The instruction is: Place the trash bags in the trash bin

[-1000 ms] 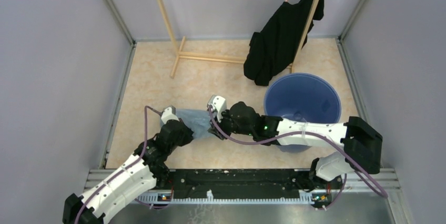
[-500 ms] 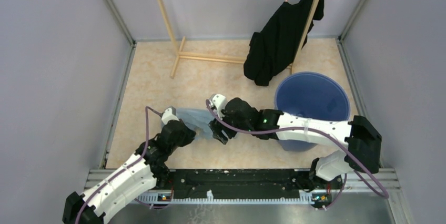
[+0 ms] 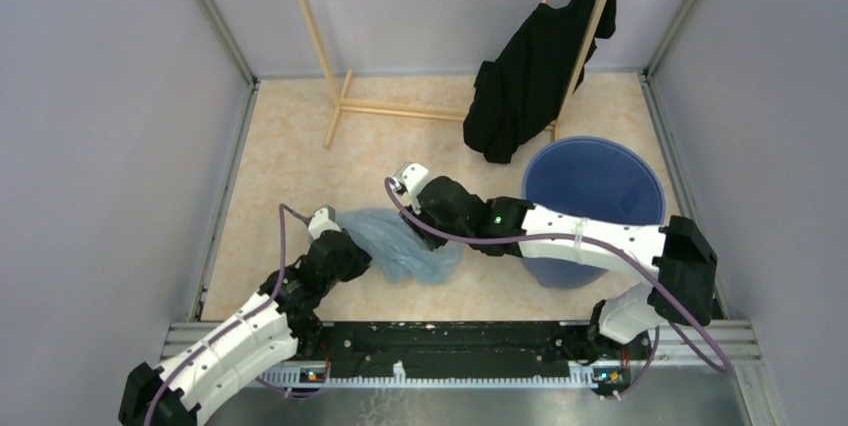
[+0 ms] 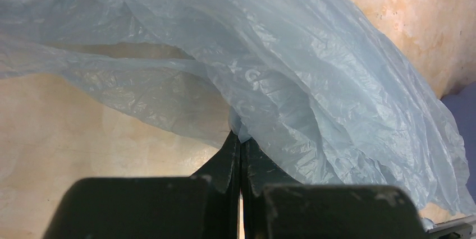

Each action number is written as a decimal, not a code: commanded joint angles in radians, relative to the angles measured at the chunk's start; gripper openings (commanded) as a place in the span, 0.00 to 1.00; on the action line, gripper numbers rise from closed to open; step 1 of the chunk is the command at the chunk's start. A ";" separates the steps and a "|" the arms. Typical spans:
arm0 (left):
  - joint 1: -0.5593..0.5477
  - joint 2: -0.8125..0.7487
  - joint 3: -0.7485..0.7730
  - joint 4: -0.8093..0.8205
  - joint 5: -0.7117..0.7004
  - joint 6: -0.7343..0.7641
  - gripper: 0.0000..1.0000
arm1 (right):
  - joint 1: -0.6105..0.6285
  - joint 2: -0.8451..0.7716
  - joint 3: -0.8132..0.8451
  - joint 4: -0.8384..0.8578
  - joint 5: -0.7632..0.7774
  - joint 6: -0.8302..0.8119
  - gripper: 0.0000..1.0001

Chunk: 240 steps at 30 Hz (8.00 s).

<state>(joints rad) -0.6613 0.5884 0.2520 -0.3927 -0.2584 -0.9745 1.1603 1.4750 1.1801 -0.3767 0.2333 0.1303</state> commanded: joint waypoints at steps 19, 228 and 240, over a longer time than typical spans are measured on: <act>0.000 0.009 0.006 0.049 0.007 0.003 0.00 | 0.016 0.063 -0.106 0.198 -0.281 0.088 0.39; 0.323 0.026 0.816 0.122 0.595 0.391 0.00 | -0.237 -0.187 0.153 0.414 -0.489 0.143 0.00; 0.323 0.043 0.554 0.143 0.645 0.179 0.05 | -0.235 -0.109 -0.019 0.548 -0.639 0.286 0.00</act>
<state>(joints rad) -0.3393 0.6399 0.8757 -0.2691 0.3664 -0.7071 0.9199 1.3575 1.2411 0.0853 -0.3382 0.3515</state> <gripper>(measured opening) 0.031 0.005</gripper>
